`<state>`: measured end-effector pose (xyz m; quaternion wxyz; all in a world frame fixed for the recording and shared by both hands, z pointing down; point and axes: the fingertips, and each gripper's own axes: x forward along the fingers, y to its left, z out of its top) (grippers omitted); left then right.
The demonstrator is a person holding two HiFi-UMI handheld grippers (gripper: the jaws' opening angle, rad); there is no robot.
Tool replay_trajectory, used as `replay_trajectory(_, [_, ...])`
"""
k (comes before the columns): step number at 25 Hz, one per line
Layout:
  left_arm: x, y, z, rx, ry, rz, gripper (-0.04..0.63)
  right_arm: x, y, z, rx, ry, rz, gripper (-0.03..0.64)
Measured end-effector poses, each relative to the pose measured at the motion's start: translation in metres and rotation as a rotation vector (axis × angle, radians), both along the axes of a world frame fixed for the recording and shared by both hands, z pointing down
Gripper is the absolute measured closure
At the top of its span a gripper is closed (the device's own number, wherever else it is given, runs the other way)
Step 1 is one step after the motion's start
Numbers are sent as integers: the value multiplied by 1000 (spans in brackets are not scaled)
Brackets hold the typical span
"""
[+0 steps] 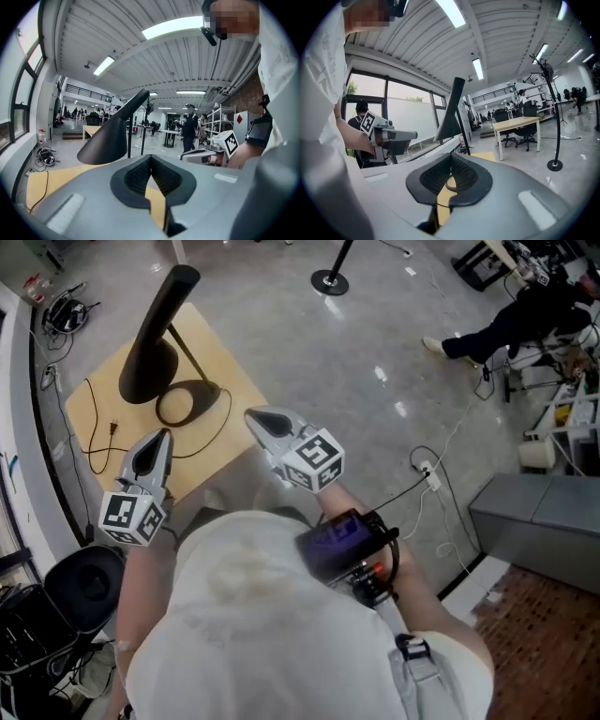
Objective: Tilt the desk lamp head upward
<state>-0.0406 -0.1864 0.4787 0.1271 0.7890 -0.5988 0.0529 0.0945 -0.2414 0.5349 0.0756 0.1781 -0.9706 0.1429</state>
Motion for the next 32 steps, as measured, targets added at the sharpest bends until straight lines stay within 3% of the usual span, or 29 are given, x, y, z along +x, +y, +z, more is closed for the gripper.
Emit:
replay_trajectory(10, [-5,-14,-12,34,-23,0,594,12,-9,-4,35,38,6,604])
replay_trajectory(16, [-19,-22,-5,26,-3,-11,594,16,-26,-10,110,95,8,604])
replay_trajectory(26, [-89,-24,3,14,50,-47,594,-11,-58,-62,350,245,-68,604])
replay_trajectory(32, [-116,-12,21,6,66,-40,594,-24,-64,-127,438,194,-22,604])
